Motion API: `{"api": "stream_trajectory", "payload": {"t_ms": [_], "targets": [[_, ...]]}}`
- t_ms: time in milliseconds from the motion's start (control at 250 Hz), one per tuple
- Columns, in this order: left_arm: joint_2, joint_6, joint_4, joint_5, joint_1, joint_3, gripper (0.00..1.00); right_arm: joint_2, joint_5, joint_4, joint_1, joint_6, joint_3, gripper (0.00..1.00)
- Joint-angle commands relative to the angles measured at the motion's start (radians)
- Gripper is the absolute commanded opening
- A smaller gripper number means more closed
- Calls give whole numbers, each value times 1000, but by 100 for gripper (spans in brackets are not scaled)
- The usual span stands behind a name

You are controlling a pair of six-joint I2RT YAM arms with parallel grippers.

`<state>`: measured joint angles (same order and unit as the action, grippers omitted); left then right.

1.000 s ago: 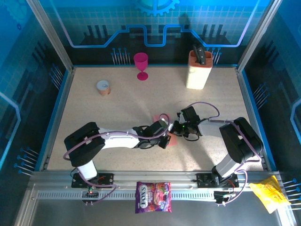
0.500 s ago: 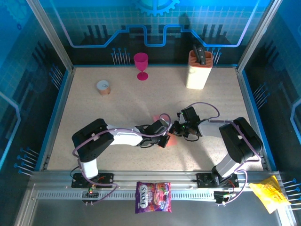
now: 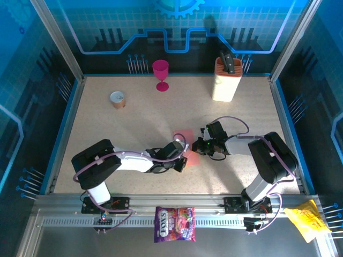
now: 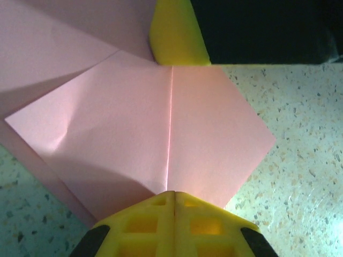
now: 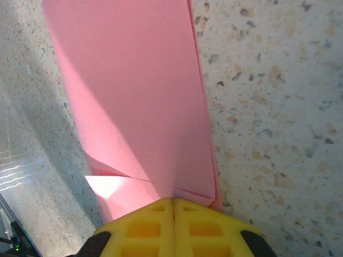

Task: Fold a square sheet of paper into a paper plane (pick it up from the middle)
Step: Fold the triangle a second time at the center of the table.

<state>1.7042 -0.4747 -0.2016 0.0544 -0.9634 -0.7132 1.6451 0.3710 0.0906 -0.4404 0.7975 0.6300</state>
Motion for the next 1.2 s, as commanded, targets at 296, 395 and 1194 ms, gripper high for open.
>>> {"api": "stream_trajectory", "payload": {"t_ms": [296,395,1194], "targets": [[-53,-88,96,-4,-44,156,0,75,-142,-146,-11,3,-38,0],[-70,-104,92,2,-50,183,0,76,-142,-147,-11,3,-37,0],[-216,-14,196,-32,105,-12,0,66,-84,-111,-11,11,-29,0]]}}
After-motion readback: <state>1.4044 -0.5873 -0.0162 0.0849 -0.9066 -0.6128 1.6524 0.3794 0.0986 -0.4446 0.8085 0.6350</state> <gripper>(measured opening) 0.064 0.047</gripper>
